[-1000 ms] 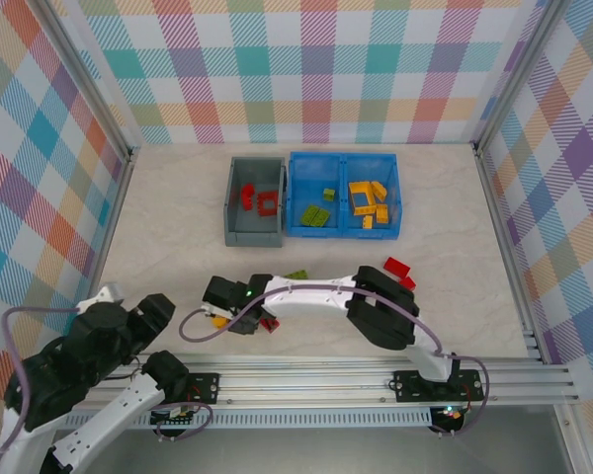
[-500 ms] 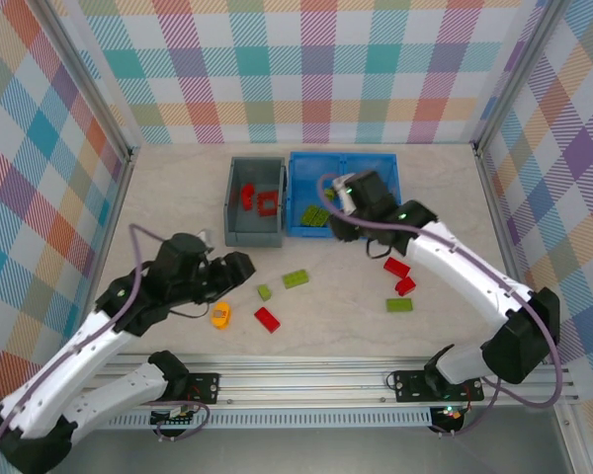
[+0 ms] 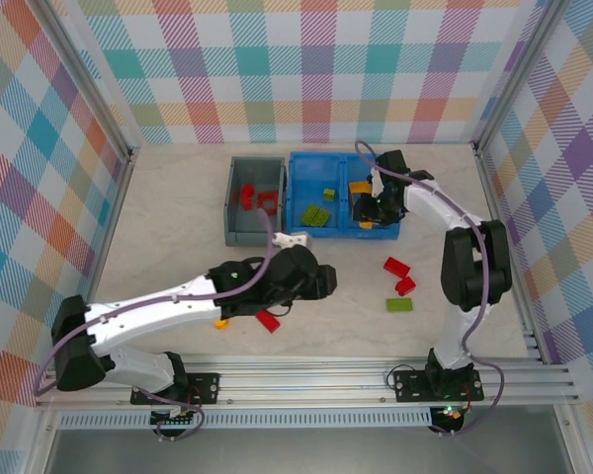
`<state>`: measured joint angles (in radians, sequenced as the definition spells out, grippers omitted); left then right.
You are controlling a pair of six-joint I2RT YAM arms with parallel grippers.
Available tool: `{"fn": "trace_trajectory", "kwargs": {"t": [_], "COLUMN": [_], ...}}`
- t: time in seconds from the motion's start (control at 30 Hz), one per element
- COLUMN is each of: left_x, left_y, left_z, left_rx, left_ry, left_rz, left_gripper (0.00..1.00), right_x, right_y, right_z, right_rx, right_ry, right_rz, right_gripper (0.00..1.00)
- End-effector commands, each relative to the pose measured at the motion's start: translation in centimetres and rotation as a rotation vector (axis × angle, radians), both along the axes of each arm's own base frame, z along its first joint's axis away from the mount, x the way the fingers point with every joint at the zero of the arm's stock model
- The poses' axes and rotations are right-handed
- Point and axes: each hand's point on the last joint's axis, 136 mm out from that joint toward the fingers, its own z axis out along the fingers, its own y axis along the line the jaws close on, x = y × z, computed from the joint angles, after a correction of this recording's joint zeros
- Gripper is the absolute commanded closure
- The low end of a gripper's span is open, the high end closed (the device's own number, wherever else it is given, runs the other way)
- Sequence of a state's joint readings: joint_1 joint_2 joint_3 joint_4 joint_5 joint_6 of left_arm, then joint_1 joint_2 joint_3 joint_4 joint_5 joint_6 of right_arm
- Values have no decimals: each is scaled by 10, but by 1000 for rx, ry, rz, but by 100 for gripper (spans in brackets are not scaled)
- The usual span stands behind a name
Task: Sort the legos into containers by color
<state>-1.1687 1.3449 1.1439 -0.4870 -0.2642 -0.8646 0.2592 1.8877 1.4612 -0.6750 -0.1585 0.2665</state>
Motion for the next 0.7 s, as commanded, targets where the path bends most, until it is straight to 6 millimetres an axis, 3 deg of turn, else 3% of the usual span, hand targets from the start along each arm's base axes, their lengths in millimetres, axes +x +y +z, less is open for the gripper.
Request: {"fn": "trace_trajectory", "kwargs": {"t": [0.0,0.2,0.37,0.53,0.67], "left_x": [6,0,0,3,6], "left_y": [-16,-27,-33,-47,-66], "left_z": [17,2,-7,-14,-17], "left_rx": [15,66,104,123,131], "left_ry": [-109,-100,-91,-81,-76], "left_rz": [6,-24,-43,-62,-90], "left_gripper": [37,37,36,35,33], "right_x": [9,18,19,18,12], "right_y": [7,9,11,8,3], "right_z": [10,-4,-4,23,68], "right_rx": [82,97,104,101,90], "right_ry": [12,46,51,-15,-108], "right_rz": [-9,-10,-9,-8,-11], "right_gripper": [67,63,48,43,46]}}
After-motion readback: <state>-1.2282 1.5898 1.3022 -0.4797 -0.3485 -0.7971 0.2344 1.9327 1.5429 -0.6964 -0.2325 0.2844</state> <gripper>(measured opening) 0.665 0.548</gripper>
